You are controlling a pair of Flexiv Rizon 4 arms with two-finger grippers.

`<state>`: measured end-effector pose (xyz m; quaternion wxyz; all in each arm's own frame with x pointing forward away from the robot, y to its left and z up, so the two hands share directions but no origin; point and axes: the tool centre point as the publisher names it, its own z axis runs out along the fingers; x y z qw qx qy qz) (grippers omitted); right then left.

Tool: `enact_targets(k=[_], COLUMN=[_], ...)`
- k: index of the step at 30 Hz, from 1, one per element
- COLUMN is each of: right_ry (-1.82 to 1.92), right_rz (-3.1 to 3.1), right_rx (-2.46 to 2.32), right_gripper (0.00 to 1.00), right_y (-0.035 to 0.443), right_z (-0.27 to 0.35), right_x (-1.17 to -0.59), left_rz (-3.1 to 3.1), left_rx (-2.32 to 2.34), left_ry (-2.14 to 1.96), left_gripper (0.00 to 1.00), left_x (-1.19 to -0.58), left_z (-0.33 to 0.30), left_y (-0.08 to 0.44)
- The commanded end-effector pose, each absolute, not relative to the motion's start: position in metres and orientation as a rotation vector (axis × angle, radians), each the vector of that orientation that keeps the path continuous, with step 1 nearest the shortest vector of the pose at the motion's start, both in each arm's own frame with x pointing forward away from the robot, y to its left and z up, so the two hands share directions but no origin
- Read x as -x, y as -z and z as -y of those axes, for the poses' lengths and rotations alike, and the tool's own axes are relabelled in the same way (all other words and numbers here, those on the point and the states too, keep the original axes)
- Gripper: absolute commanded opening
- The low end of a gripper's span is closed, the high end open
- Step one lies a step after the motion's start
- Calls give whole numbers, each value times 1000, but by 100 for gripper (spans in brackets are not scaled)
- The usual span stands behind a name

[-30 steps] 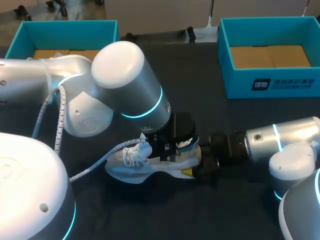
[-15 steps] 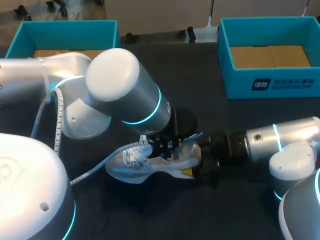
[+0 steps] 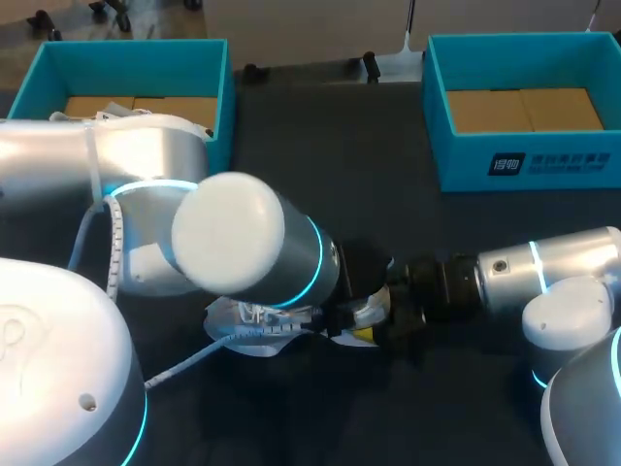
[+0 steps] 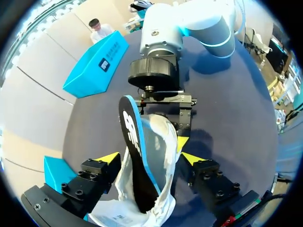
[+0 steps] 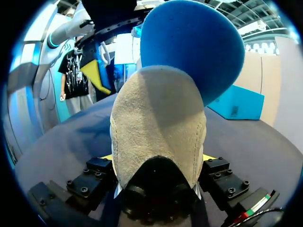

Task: Take the shoe out of the shoebox, open the shoe tongue, remove and reinsert the insole, then place the shoe into the shoebox

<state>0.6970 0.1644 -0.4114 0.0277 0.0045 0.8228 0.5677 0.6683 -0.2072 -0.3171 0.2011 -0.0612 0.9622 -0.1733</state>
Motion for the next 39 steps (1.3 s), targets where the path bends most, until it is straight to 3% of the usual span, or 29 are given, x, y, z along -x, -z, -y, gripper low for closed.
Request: enact_targets(k=[1,4,6,11,14,18,20,21,22,37,38,39], right_ry=[-1745,-1745,-1745,-1745,-1745,-1745,-1745,-1745,-1745,-1745,-1745,-1745], right_rz=[-2544,-2544,-2544,-2544,-2544,-2544,-2544,-2544,-2544,-2544,-2544,-2544], right_rx=[-16,-16,-16,-16,-16,-16,-16,-16,-16,-16,-16,-16], right_gripper=[0,0,0,0,0,0,0,0,0,0,0,0], right_y=[410,410,410,410,410,410,410,410,410,410,410,410], right_z=[-166,-166,-166,-166,-166,-166,-166,-166,-166,-166,-166,-166], right_x=[-696,-696,-696,-696,-696,-696,-696,-696,-696,-696,-696,-696], left_rz=[-2678,-2677,-2679,-2676,-2668,-2669,-2671,-2669,-2669,-2604,-2598,-2600], left_rx=[181,183,187,200,218,229,238,244,245,216,208,194], left_ry=[490,491,492,492,487,472,473,475,476,508,509,513], left_gripper=[83,79,67,60,50,47,33,9,0,0,15,24], left_x=[-669,-670,-672,-675,-677,-680,-682,-683,-684,-688,-688,-688], left_z=[202,203,204,203,202,203,203,204,204,221,222,222], left_y=[320,322,325,328,332,338,339,339,339,322,322,322])
